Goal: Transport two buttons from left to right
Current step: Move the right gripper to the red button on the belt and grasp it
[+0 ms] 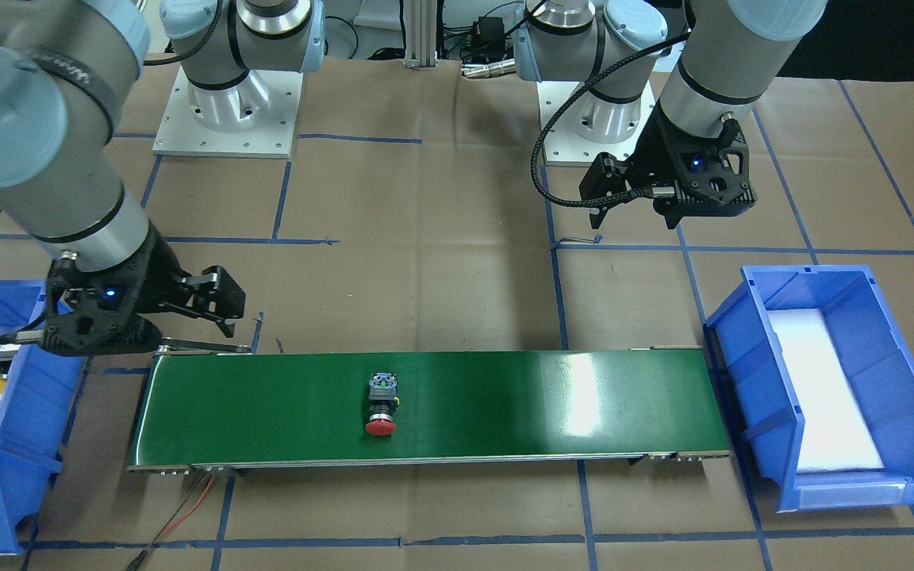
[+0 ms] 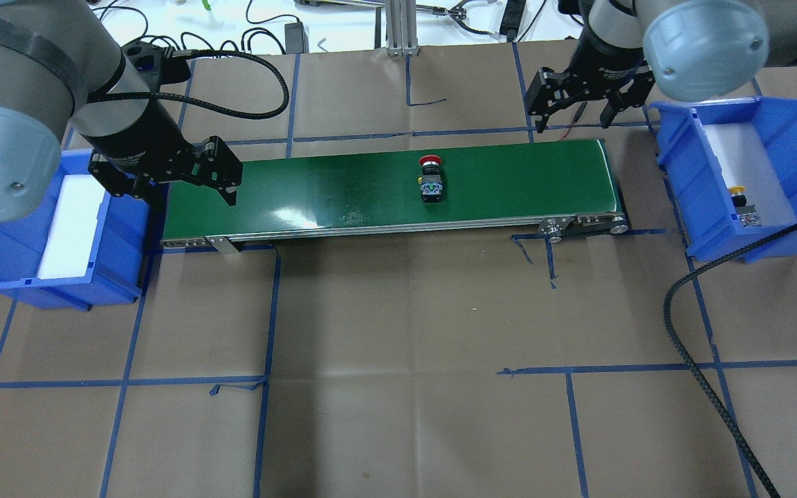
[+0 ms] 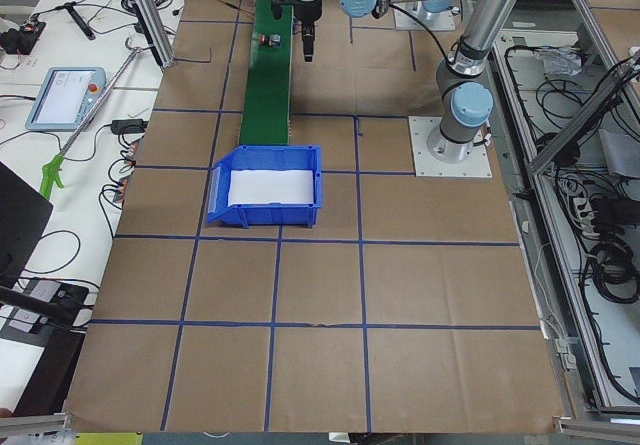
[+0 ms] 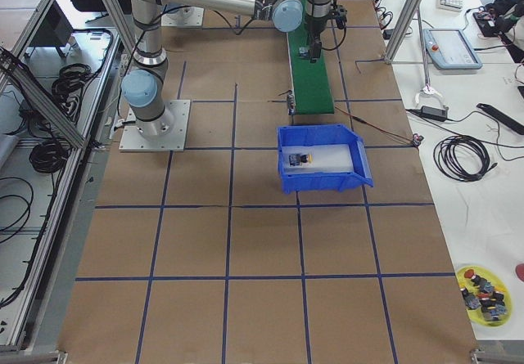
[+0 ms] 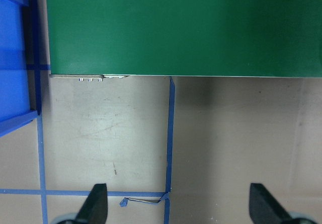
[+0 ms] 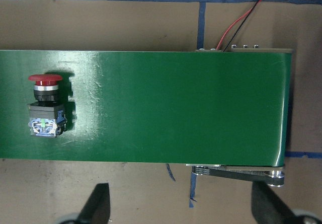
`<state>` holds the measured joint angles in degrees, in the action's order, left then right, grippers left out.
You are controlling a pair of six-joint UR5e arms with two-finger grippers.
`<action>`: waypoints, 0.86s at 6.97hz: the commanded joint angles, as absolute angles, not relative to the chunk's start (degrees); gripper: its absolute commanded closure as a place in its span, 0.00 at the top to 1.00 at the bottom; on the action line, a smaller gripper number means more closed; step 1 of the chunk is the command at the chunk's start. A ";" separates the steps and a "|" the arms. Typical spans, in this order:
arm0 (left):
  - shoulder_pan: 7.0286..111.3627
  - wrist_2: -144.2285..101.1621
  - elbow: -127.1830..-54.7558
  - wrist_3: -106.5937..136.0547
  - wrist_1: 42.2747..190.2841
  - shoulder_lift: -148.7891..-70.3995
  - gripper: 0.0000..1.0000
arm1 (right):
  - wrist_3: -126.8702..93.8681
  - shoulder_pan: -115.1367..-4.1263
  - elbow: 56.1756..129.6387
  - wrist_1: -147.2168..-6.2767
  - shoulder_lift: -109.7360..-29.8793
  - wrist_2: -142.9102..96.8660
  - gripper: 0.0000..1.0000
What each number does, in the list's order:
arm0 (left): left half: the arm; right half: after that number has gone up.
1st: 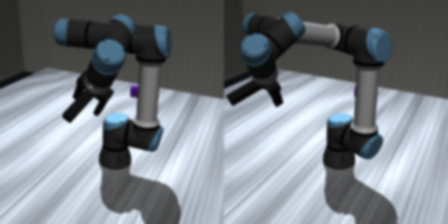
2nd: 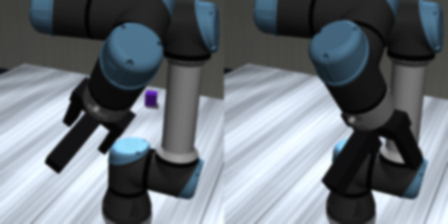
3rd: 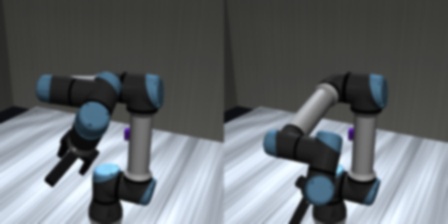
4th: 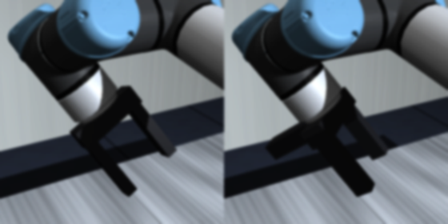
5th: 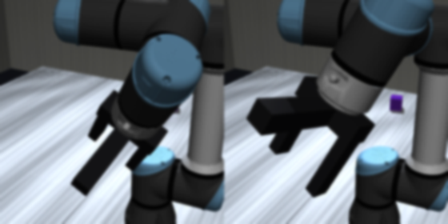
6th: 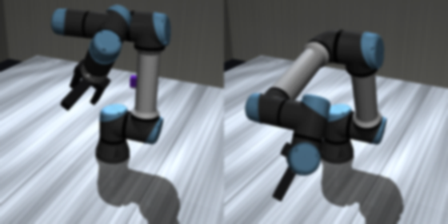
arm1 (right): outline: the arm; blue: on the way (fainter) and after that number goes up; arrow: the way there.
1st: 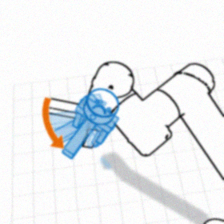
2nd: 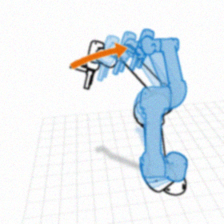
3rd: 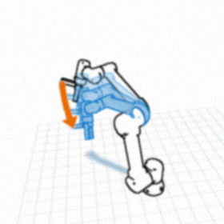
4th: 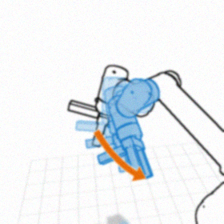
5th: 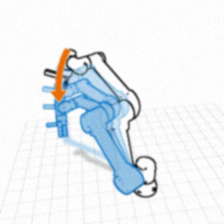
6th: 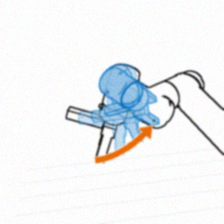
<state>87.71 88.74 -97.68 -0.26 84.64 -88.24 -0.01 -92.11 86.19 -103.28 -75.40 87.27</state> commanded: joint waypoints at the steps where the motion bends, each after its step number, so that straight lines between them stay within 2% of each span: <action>1: 87.71 88.68 -97.73 -0.26 84.64 -88.33 1.00 | -1.06 -93.16 86.48 -102.84 -75.32 87.36 1.00; 6: 87.71 88.77 -97.82 -0.26 84.64 -87.98 1.00 | -2.02 -93.34 88.07 -104.58 -74.01 86.92 1.00</action>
